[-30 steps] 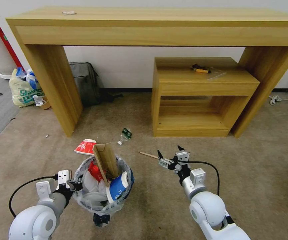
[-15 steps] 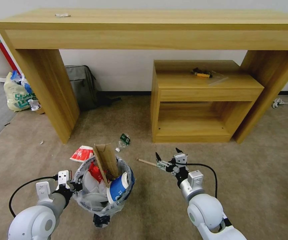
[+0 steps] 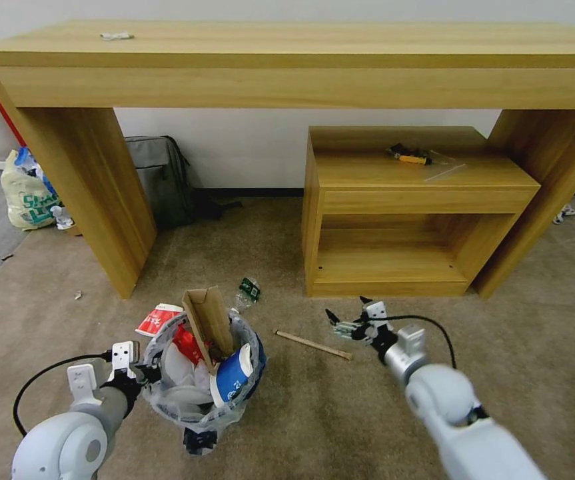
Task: Pick up the trash bin and place the garbage on the floor into it.
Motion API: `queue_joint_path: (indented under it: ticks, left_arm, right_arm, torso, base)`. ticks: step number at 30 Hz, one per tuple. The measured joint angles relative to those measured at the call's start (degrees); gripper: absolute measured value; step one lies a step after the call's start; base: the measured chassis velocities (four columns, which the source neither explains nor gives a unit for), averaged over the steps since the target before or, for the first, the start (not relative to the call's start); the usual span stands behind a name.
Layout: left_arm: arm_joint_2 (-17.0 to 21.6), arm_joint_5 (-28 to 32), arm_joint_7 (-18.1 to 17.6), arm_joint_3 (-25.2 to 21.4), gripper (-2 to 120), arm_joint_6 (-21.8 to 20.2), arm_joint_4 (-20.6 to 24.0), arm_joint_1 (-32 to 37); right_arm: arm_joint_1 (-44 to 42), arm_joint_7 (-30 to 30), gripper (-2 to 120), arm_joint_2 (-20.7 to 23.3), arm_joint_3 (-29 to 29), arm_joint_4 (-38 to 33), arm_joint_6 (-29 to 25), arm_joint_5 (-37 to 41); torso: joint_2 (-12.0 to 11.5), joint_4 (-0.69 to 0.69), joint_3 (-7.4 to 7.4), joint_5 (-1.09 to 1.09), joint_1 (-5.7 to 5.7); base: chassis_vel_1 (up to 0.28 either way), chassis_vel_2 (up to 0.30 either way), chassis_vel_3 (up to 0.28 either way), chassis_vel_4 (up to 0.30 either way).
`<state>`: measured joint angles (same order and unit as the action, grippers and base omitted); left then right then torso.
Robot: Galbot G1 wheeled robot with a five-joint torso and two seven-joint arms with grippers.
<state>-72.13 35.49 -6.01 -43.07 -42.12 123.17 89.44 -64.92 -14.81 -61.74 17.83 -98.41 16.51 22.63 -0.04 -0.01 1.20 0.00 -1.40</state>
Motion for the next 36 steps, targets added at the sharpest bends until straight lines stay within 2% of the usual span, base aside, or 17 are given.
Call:
queue_joint_path:
  ticks: [2,7,11,12,14,15,22,26,31,33,36]
  left_arm:
    - [0.0,0.1,0.0,-0.3,0,0.0,0.0,0.1]
    - [0.4,0.3,-0.2,-0.7,0,0.0,0.1,0.2]
    - [0.6,0.7,-1.1,-0.8,0,0.0,0.7,0.1]
    - [0.6,0.7,-1.1,-0.8,0,0.0,0.7,0.1]
    - [0.5,0.8,-1.8,-0.4,0,0.0,1.0,-0.1]
    - [0.5,0.8,-1.8,-0.4,0,0.0,1.0,-0.1]
    - [0.4,0.6,-2.6,-0.3,0,0.0,1.7,0.1]
    - [0.3,0.4,-2.8,-0.3,0,0.0,2.3,0.2]
    - [-0.3,0.1,-3.0,-0.1,0,0.0,2.6,0.3]
    - [-0.3,0.0,-3.0,-0.1,0,0.0,2.6,0.3]
    - [-0.8,-0.6,-3.0,0.1,0,0.0,2.6,0.4]
  right_arm:
    - [2.9,-4.5,100,2.7,-1.3,3.5,1.6,2.8]
    - [6.3,-9.0,100,4.9,-4.3,8.3,2.4,3.6]
    - [11.4,-17.8,100,5.6,-8.5,17.7,1.0,-2.9]
    - [11.4,-17.8,100,5.6,-8.5,17.7,1.0,-2.9]
    - [15.7,-23.2,100,4.4,-10.9,25.5,-2.4,-9.2]
    - [15.7,-23.2,100,4.4,-10.9,25.5,-2.4,-9.2]
    - [24.7,-26.5,100,0.0,-17.0,39.0,-6.9,-14.0]
    - [27.4,-27.1,98,-2.3,-19.6,42.9,-8.0,-14.8]
    - [31.5,-26.2,95,-7.7,-24.3,49.1,-8.4,-15.7]
    - [31.8,-26.0,95,-8.2,-24.5,49.8,-8.4,-15.7]
    - [34.5,-23.7,92,-12.9,-25.7,57.2,-7.9,-17.1]
  torso:
    - [0.0,-0.01,0.0,-0.01,0.0]
    - [0.0,0.0,0.0,0.0,0.0]
    - [0.0,-0.01,0.0,0.0,0.0]
    - [0.0,-0.01,0.0,0.0,0.0]
    - [0.0,-0.01,0.0,0.0,0.0]
    - [0.0,-0.01,0.0,0.0,0.0]
    - [0.0,0.0,0.01,-0.01,0.0]
    - [0.0,-0.01,0.0,-0.01,0.0]
    - [0.0,0.0,0.01,-0.02,0.0]
    - [0.0,0.0,0.01,-0.01,0.0]
    - [0.0,0.01,0.0,-0.02,0.0]
  base:
    - [0.0,0.0,0.0,0.0]
    - [0.0,0.0,0.0,0.0]
    - [0.0,0.0,0.0,0.0]
    - [0.0,0.0,0.0,0.0]
    - [0.0,0.0,0.0,0.0]
    - [0.0,0.0,0.0,0.0]
    - [0.0,0.0,0.0,0.0]
    - [0.0,0.0,0.0,0.0]
    - [0.0,0.0,0.0,0.0]
    - [0.0,0.0,0.0,0.0]
    - [0.0,0.0,0.0,0.0]
